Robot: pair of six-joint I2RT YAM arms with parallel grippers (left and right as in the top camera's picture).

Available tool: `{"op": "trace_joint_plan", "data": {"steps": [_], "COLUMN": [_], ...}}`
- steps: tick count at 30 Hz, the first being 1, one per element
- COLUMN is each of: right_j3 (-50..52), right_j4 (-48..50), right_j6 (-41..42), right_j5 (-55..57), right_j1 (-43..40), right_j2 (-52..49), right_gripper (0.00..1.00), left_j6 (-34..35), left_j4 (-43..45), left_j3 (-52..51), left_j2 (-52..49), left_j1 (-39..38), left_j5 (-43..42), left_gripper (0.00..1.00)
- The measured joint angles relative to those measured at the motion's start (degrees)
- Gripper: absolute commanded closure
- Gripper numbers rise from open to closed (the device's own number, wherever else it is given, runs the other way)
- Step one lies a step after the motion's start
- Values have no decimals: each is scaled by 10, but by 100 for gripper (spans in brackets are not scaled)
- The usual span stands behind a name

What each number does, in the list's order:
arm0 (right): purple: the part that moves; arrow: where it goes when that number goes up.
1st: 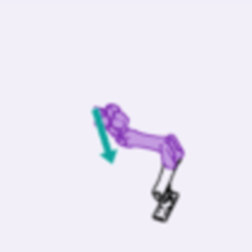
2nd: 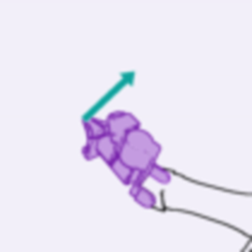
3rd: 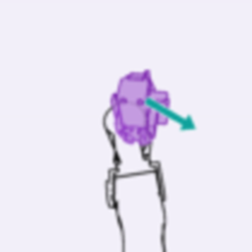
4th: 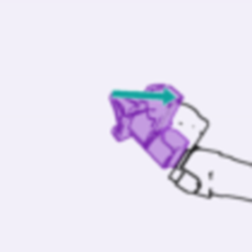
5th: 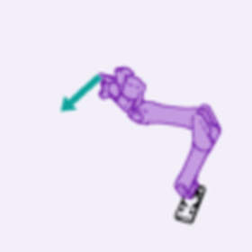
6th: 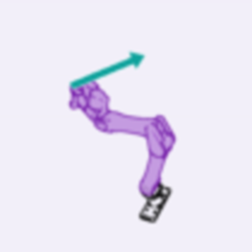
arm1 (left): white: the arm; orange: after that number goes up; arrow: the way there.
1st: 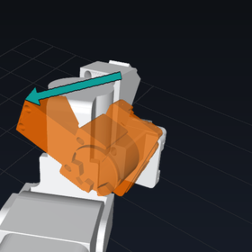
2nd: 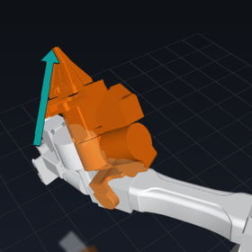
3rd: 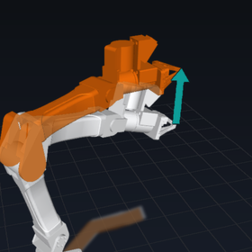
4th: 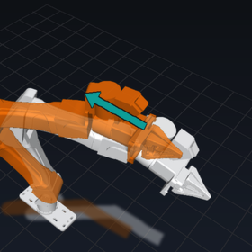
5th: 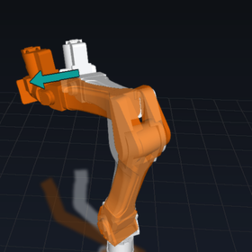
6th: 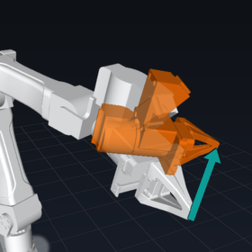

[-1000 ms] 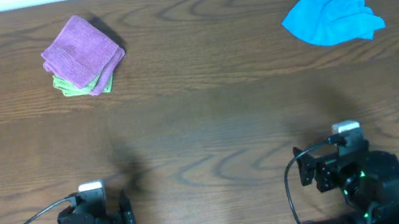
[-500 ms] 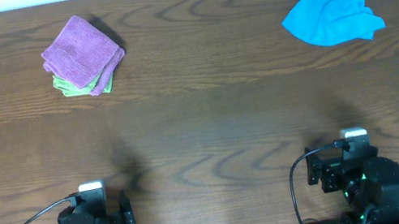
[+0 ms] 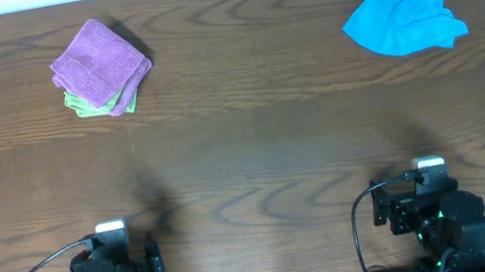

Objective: Fold the cloth

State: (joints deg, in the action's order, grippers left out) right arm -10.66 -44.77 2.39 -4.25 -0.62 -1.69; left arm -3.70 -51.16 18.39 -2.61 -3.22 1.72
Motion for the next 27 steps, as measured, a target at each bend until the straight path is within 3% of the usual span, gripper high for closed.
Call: {"op": "trace_joint_plan", "data": {"steps": [12,27], "right_j3": [0,0], "right_j4": [0,0], "right_j6": [-1,-1], "right_j5": [0,0], "right_j1": [0,0], "right_j2": [0,0], "right_gripper": [1,1], "left_j6": [0,0], "left_j4": [0,-11], "left_j3": [0,0], "left_j2": [0,0], "left_j1": [0,0], "left_j5": [0,65], "left_gripper": [5,5]}}
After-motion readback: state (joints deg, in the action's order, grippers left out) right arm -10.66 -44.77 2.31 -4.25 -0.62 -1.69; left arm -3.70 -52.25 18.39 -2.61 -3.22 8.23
